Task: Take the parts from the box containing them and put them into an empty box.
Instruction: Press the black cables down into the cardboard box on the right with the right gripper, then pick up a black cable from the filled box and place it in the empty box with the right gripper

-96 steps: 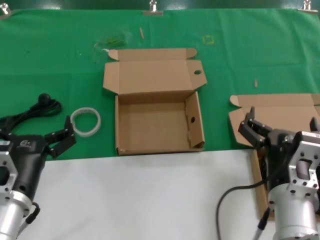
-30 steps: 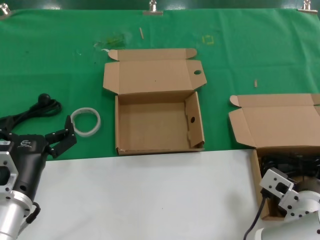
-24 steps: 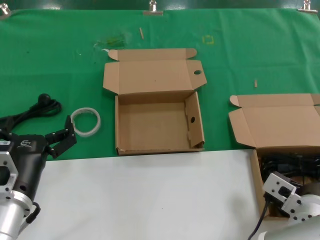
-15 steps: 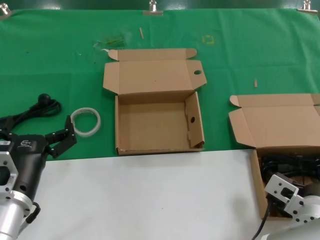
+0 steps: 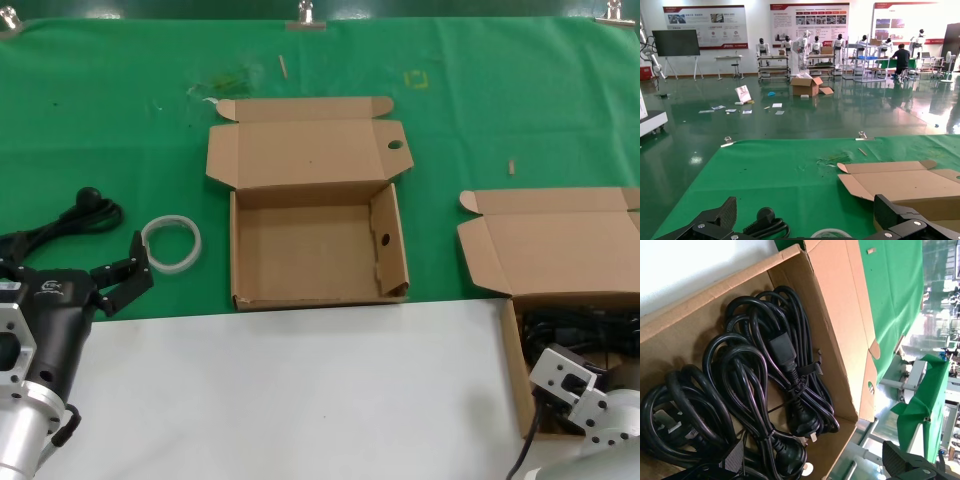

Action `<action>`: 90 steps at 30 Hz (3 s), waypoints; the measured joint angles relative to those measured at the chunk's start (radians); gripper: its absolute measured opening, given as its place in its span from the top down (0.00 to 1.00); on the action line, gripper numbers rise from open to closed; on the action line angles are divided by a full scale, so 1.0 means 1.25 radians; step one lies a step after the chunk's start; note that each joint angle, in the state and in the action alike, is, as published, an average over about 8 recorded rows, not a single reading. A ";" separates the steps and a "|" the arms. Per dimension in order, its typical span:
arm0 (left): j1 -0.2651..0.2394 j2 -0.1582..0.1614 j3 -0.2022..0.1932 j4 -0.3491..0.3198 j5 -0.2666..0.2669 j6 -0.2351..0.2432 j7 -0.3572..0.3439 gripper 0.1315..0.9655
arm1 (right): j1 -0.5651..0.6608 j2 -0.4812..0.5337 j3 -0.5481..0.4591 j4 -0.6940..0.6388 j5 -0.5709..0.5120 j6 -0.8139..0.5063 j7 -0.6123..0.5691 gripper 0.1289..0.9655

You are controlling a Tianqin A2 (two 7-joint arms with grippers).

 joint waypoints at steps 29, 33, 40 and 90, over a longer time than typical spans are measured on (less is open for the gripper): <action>0.000 0.000 0.000 0.000 0.000 0.000 0.000 0.00 | 0.050 0.031 0.028 -0.145 0.017 -0.113 0.019 0.00; 0.000 0.000 0.000 0.000 0.000 0.000 0.000 0.00 | 0.056 0.039 0.021 -0.156 0.019 -0.116 0.028 0.00; 0.000 0.000 0.000 0.000 0.000 0.000 0.000 0.00 | 0.064 0.056 0.004 -0.157 0.034 -0.113 0.039 0.00; 0.000 0.000 0.000 0.000 0.000 0.000 0.000 0.00 | 0.026 0.074 -0.072 -0.046 0.072 -0.012 0.122 0.84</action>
